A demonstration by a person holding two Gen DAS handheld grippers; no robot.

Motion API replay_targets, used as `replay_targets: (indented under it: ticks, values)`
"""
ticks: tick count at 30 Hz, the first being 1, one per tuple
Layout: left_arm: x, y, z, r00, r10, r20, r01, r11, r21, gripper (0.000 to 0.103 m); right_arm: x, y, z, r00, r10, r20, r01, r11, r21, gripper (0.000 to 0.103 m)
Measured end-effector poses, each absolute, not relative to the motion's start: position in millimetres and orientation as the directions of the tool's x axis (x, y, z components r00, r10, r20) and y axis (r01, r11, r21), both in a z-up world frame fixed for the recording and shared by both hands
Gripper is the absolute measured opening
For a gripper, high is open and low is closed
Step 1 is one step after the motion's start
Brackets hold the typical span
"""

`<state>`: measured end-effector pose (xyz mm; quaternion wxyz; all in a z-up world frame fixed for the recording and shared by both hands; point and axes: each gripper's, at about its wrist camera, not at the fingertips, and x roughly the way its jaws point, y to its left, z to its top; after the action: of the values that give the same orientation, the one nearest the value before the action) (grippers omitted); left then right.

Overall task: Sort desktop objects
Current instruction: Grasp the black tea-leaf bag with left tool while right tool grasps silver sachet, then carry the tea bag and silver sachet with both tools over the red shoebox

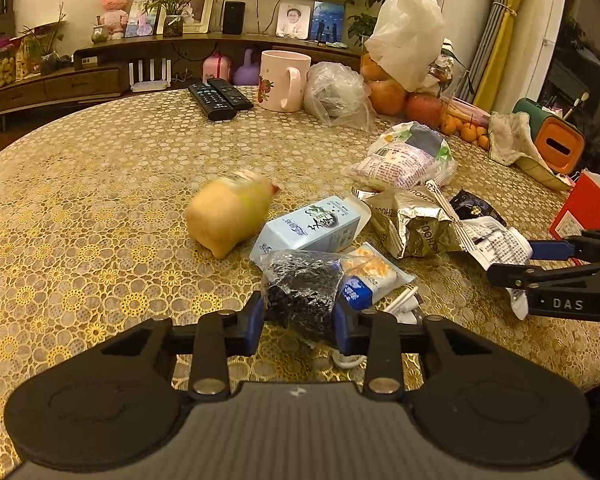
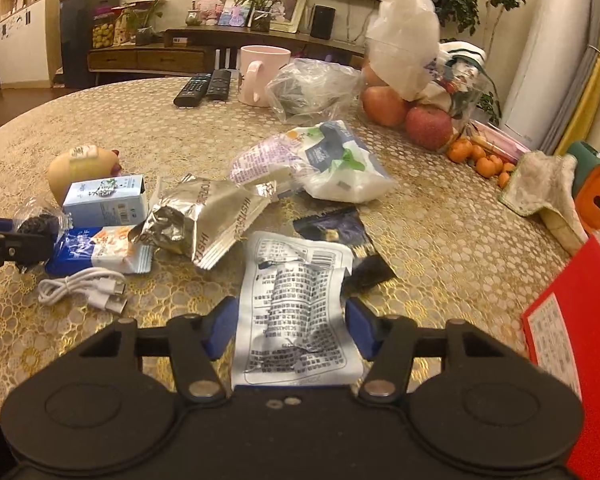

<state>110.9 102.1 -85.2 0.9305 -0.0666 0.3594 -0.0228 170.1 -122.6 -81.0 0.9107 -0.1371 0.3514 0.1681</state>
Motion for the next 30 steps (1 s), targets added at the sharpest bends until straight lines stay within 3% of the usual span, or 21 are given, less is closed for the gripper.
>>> replay_targets:
  ticks: [16,23,26,30]
  values:
    - [81.2,71.7,-60.5,0.759,-0.094,-0.644,0.027,0.993,-0.113,0.033,131.5,-152.4,-68.2,0.696,0.221,-0.684,-0.389,0.916,-0.100,0.051]
    - [73.0,59.6,-59.3,0.753,-0.093,-0.652,0.038,0.994,-0.098,0.033,133.3,-156.1,-81.3,0.684,0.217,-0.697,-0.388,0.917,-0.095,0.058]
    - [74.5,57.7,-61.0,0.748,-0.091,-0.658,0.039,0.995,-0.094,0.033,135.9,-156.7,-86.5,0.684,0.217,-0.696,-0.387,0.917,-0.094,0.066]
    - [77.3,56.2,-64.8,0.739,-0.093,-0.667,0.040,0.995,-0.094,0.033,142.9,-159.2,-94.8,0.667,0.215,-0.713,-0.377,0.923,-0.074,0.067]
